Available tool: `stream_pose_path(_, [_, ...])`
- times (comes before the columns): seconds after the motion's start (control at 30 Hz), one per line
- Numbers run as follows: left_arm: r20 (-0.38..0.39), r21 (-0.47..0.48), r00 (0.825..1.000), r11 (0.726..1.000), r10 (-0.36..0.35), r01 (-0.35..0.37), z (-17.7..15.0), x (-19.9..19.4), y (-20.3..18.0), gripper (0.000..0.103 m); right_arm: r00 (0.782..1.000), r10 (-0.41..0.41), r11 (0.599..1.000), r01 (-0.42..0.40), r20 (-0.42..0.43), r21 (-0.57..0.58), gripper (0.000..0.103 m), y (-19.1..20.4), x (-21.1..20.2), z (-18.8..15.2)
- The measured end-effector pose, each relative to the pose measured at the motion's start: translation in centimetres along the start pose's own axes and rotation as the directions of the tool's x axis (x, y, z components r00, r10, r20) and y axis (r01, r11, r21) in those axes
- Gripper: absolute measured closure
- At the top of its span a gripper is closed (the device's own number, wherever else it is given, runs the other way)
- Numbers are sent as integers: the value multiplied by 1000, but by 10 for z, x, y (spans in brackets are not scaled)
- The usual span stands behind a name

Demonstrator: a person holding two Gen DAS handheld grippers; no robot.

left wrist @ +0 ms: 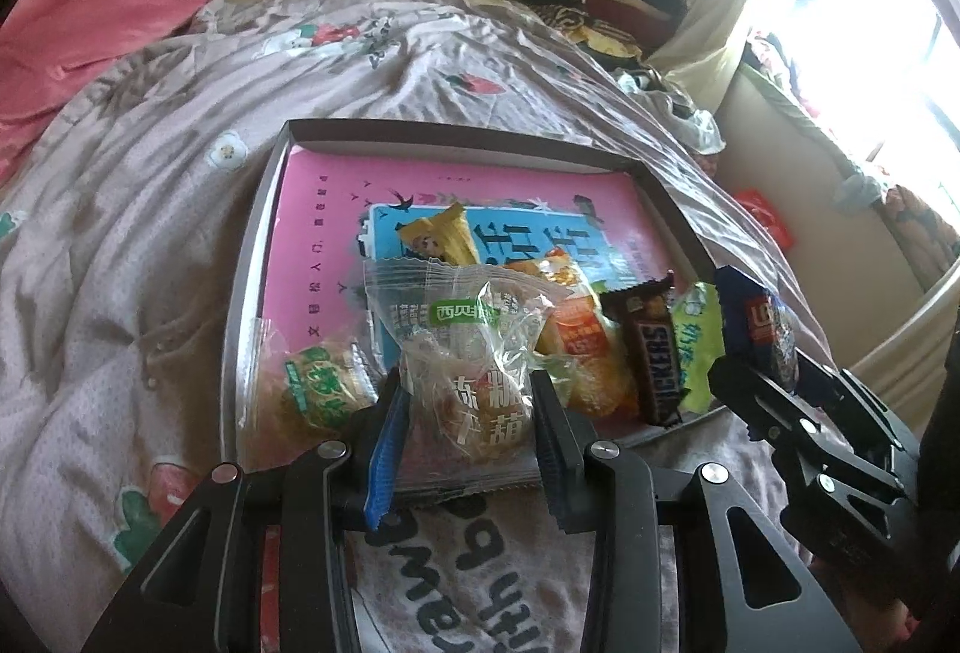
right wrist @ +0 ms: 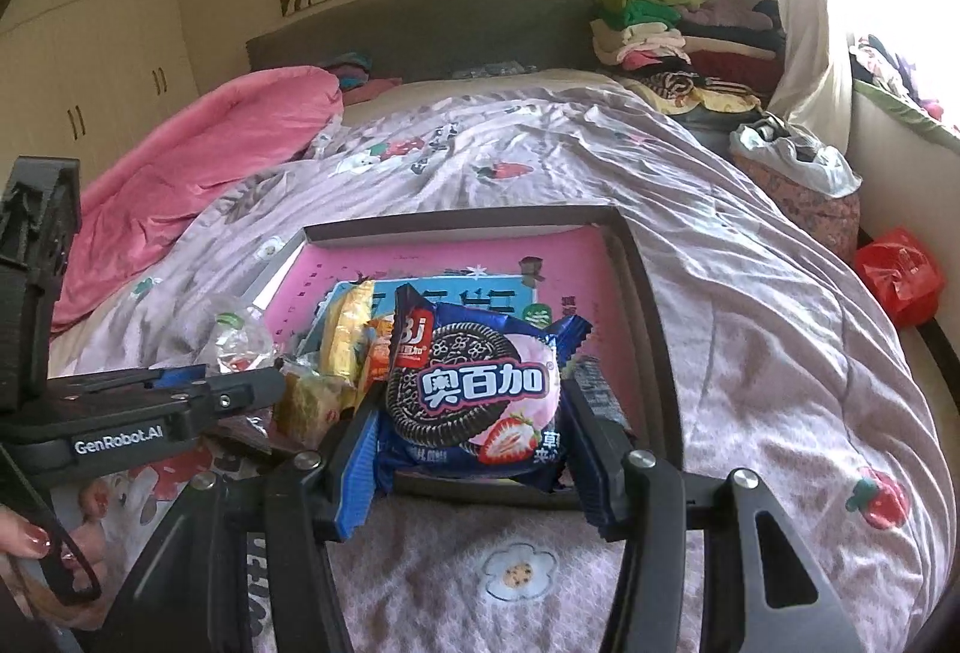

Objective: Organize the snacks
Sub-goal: 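Carry biscuit pack with right gripper and pastry bag with left gripper into tray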

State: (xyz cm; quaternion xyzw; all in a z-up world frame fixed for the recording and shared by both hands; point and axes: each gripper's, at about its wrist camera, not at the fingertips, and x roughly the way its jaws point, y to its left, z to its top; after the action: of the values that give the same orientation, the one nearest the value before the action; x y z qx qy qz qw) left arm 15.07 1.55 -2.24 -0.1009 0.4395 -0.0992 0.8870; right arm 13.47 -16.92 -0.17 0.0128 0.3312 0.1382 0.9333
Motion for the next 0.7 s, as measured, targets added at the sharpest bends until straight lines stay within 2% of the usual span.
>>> stream_pose_path(0.43, [-10,0,999,999,-33,33,2,7,9,63,999,32,996,-35,-30,-87,49,34,21,3])
stream_pose_path(0.7, [-14,-13,999,999,-40,40,4,9,15,63,998,24,992,-30,-52,-120,48,37,37,4])
